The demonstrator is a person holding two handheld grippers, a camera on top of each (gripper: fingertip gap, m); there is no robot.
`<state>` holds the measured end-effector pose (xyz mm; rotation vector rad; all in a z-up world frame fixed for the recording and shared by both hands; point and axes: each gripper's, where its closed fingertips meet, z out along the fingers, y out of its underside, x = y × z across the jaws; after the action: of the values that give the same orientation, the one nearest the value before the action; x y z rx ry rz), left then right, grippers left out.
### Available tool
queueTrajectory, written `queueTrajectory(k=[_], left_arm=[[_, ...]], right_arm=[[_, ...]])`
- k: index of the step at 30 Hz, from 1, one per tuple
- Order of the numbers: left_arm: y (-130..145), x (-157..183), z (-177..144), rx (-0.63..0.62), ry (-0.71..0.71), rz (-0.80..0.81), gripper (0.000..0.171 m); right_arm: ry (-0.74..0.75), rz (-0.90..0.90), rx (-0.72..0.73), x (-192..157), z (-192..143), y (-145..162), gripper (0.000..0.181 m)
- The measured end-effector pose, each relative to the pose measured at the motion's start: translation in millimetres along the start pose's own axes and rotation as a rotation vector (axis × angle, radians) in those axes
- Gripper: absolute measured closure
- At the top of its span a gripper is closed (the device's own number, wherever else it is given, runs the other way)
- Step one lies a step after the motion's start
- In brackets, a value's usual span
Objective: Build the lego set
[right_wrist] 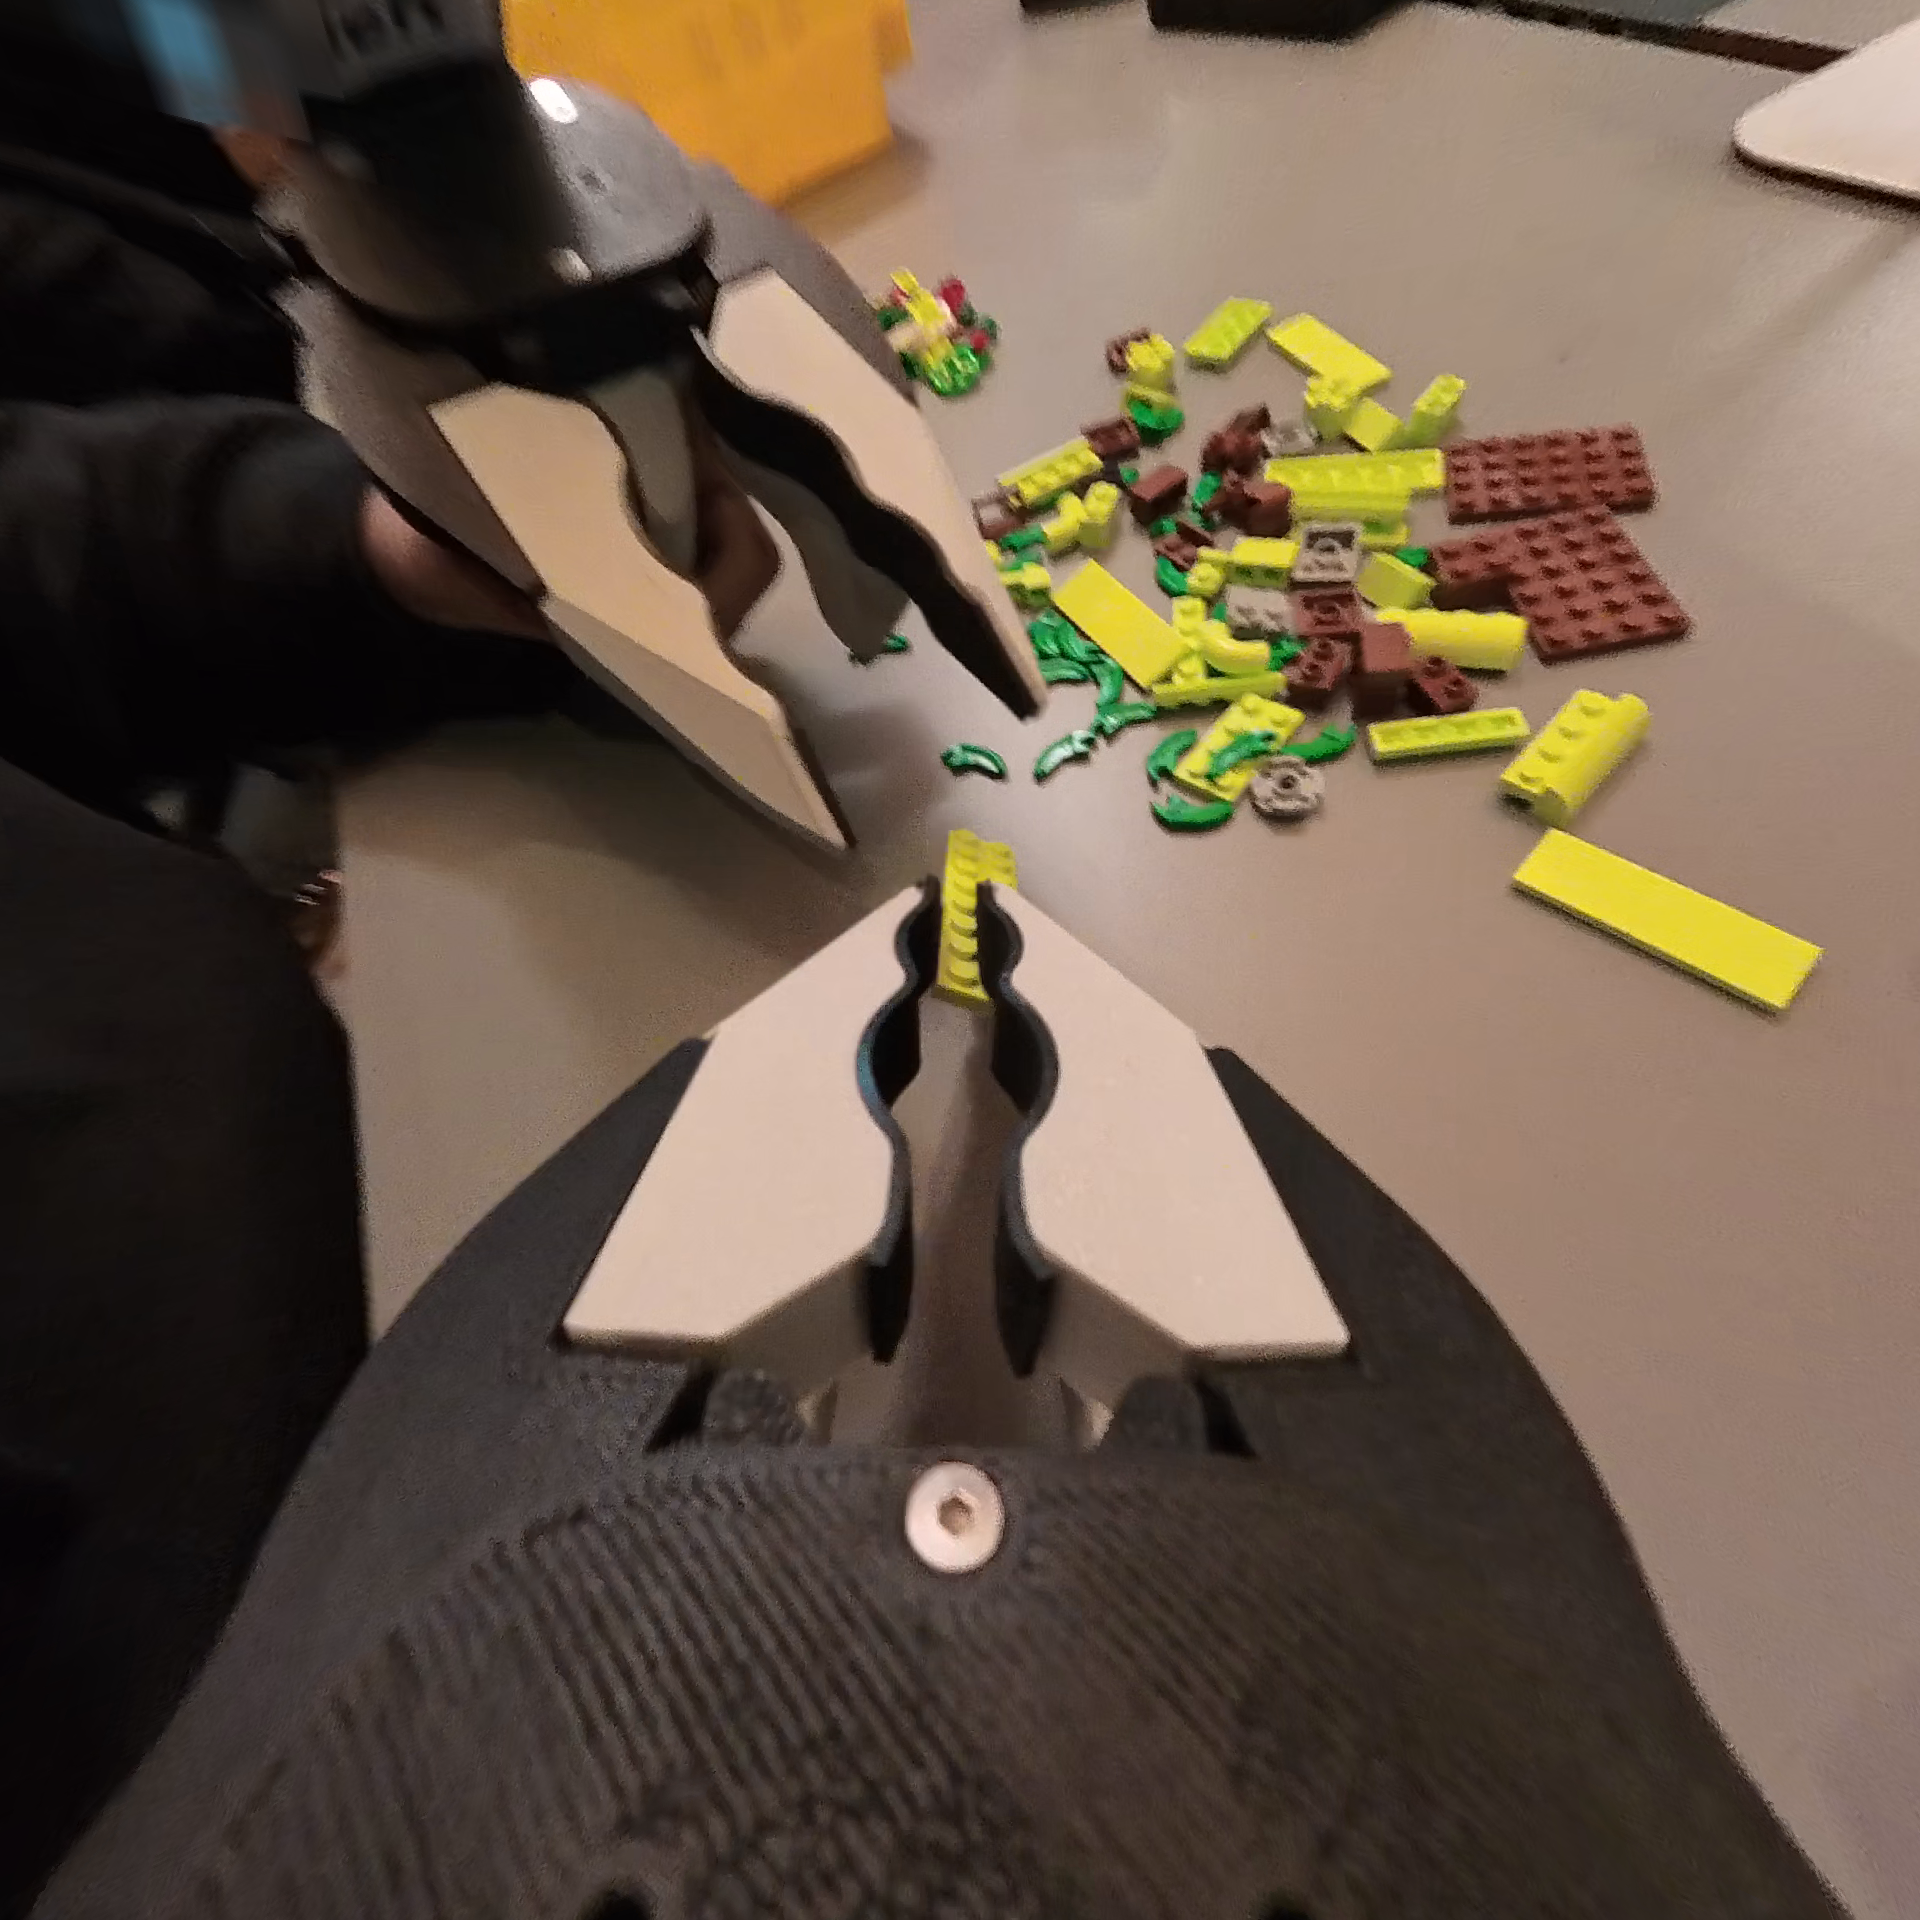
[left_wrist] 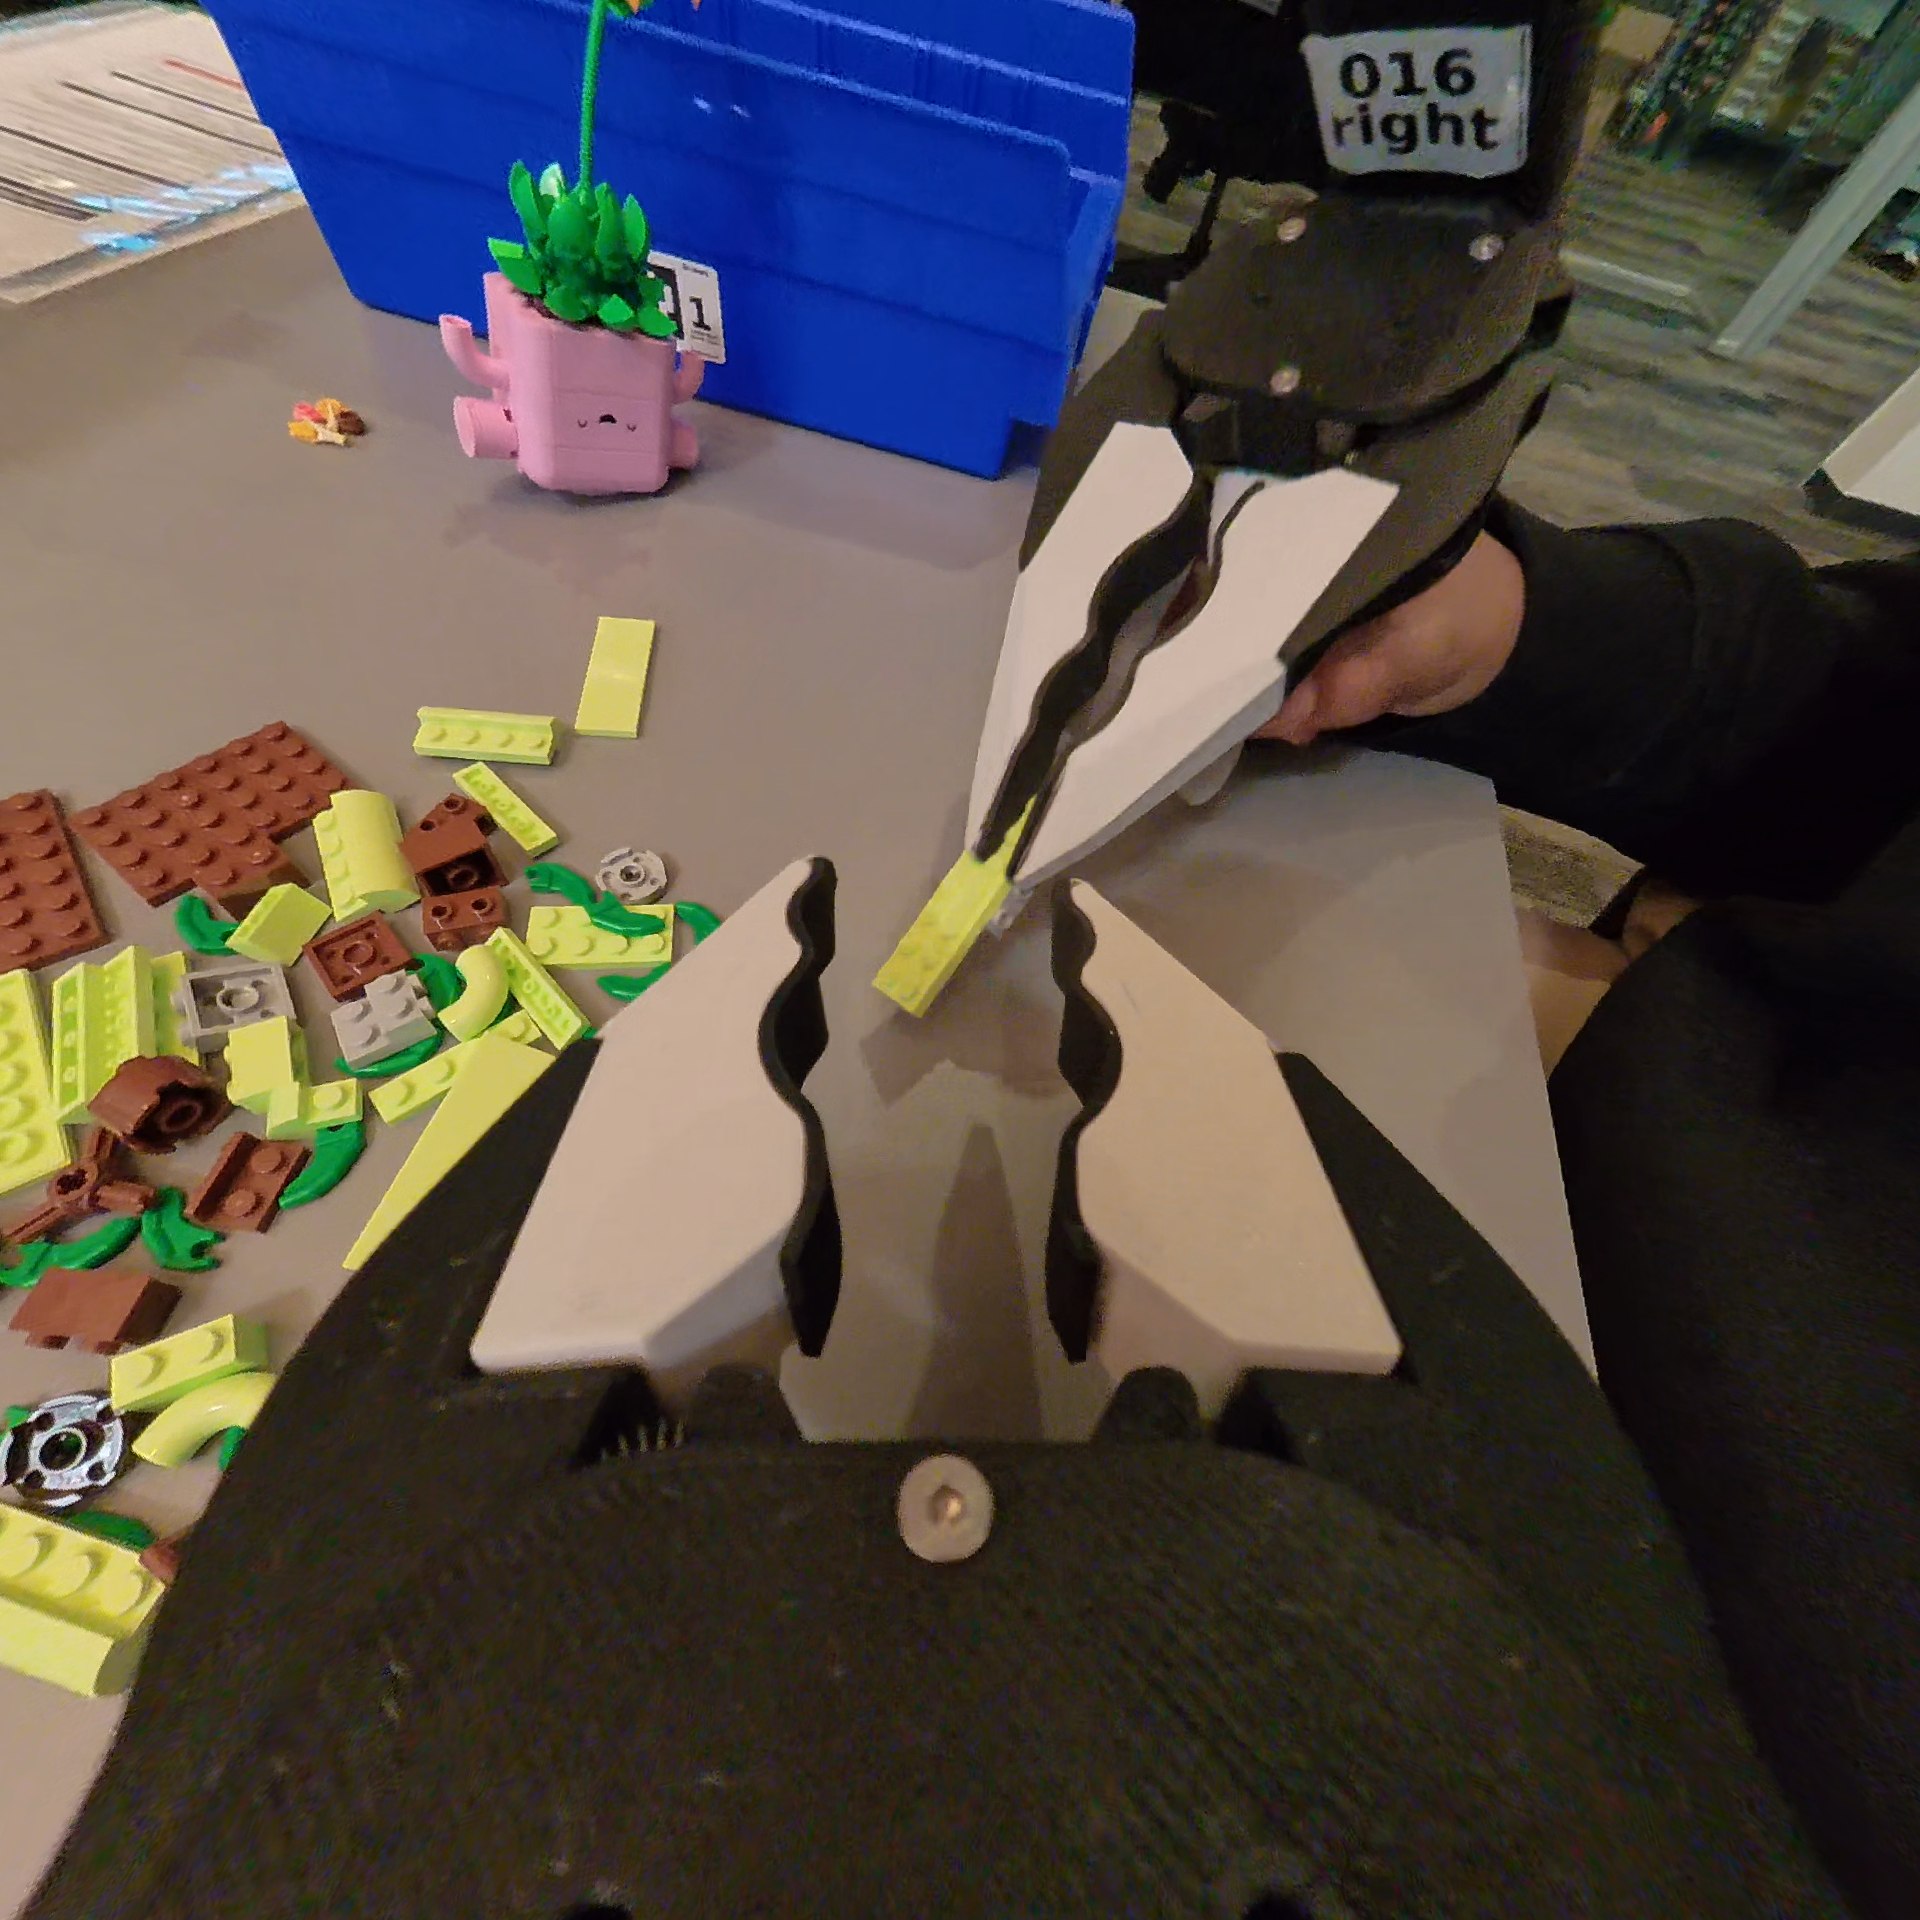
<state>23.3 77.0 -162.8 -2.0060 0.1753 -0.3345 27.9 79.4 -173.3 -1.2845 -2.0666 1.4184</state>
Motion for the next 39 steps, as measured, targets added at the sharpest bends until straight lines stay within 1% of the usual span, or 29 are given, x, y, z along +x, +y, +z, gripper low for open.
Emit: queueTrajectory(k=[4,9,12,16,21,24,26,29,36,39], left_arm=[[0,-1,0,-0.001,0.005,-0.016,0.132],[2,-1,0,-0.01,0.009,-0.022,0.132],[3,0,1,-0.017,0.01,-0.021,0.132],[3,0,1,-0.018,0.008,-0.018,0.132],[4,0,1,-0.022,0.011,-0.02,0.132],[5,2,2,-0.033,0.019,-0.012,0.132],[7,3,4,-0.05,0.017,0.003,0.132],[11,5,6,-0.078,0.009,0.033,0.132],[14,7,9,-0.102,0.003,0.057,0.133],[13,9,8,-0.094,0.02,0.06,0.133]], right_arm=[[0.13,-0.104,-0.089,12,5,12,0.177],[0.148,-0.184,-0.163,8,12,22,0.179],[0.144,-0.211,-0.169,5,13,23,0.175],[0.103,-0.178,-0.12,2,8,17,0.168],[0.044,-0.064,0.023,5,-6,-2,0.162],[0.04,0.028,0.097,15,-15,-11,0.165],[0.034,0.068,0.119,18,-18,-14,0.165],[0.032,0.085,0.098,20,-16,-11,0.164],[0.101,0.001,-0.019,19,-3,4,0.165],[0.113,0.007,-0.019,21,-3,4,0.166]])
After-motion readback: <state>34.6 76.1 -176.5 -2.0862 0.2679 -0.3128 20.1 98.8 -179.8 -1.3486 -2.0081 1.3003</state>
